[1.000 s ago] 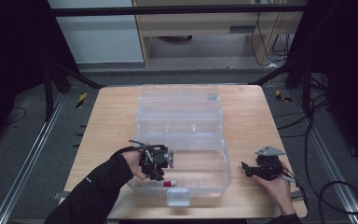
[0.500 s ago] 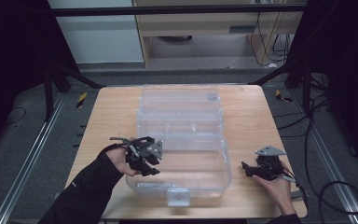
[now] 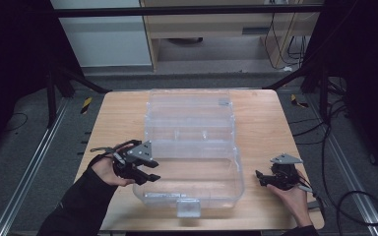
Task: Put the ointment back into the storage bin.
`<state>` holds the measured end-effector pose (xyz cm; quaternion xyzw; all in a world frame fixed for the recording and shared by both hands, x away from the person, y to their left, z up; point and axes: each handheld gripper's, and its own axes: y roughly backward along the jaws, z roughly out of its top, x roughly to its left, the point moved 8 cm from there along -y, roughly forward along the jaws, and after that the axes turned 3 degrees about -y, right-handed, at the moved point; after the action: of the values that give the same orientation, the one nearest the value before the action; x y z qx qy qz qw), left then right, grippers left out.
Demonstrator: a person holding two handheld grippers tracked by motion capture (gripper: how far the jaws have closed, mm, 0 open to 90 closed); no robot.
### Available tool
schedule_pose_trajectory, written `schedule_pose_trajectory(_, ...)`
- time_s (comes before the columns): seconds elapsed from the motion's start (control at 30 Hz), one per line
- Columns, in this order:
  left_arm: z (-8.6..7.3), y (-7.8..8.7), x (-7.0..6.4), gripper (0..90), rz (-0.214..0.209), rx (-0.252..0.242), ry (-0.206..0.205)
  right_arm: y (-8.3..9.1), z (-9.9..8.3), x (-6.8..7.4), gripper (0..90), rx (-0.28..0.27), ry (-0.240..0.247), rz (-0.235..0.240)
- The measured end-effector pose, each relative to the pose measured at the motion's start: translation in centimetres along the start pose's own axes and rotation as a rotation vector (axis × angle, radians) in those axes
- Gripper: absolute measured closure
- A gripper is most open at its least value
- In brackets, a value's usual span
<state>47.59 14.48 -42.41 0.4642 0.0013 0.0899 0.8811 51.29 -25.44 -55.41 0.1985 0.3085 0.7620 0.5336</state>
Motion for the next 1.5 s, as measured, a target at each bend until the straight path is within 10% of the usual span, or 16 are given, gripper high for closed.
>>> schedule_pose_trajectory(0.37, -1.5, 2.2, 0.3, 51.5, 0.08, -0.135, 0.101, 0.0, 0.0, -0.1, 17.9, 0.0, -0.002, -0.001)
schedule_pose_trajectory(0.77, -4.6, 5.5, 2.8, 53.6, 0.327, -0.316, 0.348, 0.0, 0.0, -0.2, 17.6, -0.003, -0.002, -0.006)
schedule_pose_trajectory(1.17, -10.1, 5.3, 5.3, 56.3, 0.616, -0.261, 0.573, 0.2, 0.0, -0.4, 17.3, -0.01, -0.004, -0.01)
schedule_pose_trajectory(1.5, -13.4, 4.0, 6.1, 51.8, 0.708, -0.259, 0.717, 0.3, -0.1, -0.5, 17.0, -0.013, -0.014, -0.01)
